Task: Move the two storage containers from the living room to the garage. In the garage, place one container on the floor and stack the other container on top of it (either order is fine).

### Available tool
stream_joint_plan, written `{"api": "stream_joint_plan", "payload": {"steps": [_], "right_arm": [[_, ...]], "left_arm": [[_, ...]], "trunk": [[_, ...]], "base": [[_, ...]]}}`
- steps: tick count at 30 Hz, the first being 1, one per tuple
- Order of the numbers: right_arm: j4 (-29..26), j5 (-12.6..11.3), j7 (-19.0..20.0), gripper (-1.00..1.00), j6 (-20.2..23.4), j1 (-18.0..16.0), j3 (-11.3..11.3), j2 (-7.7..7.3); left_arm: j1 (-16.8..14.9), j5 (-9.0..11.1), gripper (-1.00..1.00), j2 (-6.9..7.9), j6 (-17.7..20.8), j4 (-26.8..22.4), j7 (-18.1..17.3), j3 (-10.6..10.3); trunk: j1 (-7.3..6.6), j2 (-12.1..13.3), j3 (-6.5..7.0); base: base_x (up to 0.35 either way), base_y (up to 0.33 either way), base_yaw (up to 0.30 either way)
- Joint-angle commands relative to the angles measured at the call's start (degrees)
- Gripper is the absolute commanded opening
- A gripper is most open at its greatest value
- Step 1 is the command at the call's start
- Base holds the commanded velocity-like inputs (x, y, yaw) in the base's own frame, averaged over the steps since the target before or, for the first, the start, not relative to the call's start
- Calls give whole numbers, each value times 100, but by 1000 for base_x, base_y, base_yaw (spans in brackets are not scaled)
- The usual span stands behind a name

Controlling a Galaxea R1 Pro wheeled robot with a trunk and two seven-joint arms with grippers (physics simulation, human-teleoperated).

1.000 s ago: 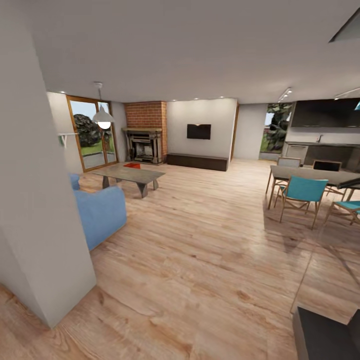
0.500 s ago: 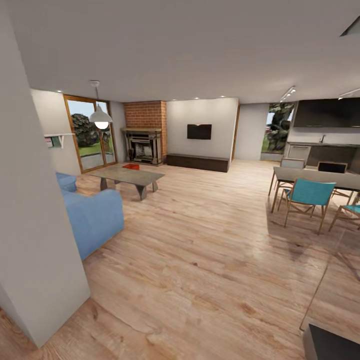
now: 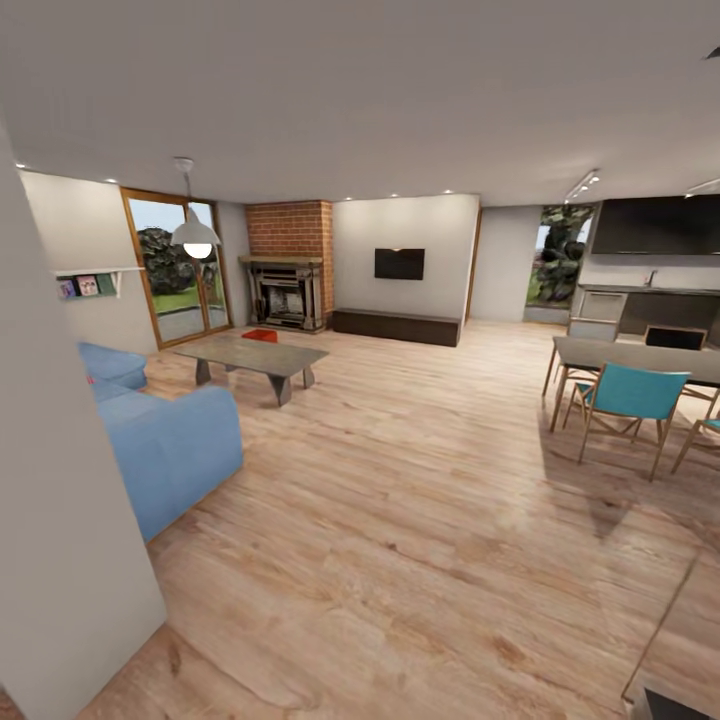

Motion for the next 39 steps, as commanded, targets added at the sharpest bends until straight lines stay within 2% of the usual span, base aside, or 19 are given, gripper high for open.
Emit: {"api": "stream_joint_plan", "payload": {"steps": [1, 39], "right_arm": [[17, 16, 13, 100, -34, -6, -5, -2], [17, 16, 13, 100, -59, -5, -5, -5]], "left_arm": [[0, 54, 100, -2, 8, -1, 3, -49], [-3, 55, 100, -5, 8, -1, 3, -49]], "trunk": [[5, -3, -2], [5, -3, -2]], "base": [[323, 0, 0], [323, 0, -1]]}}
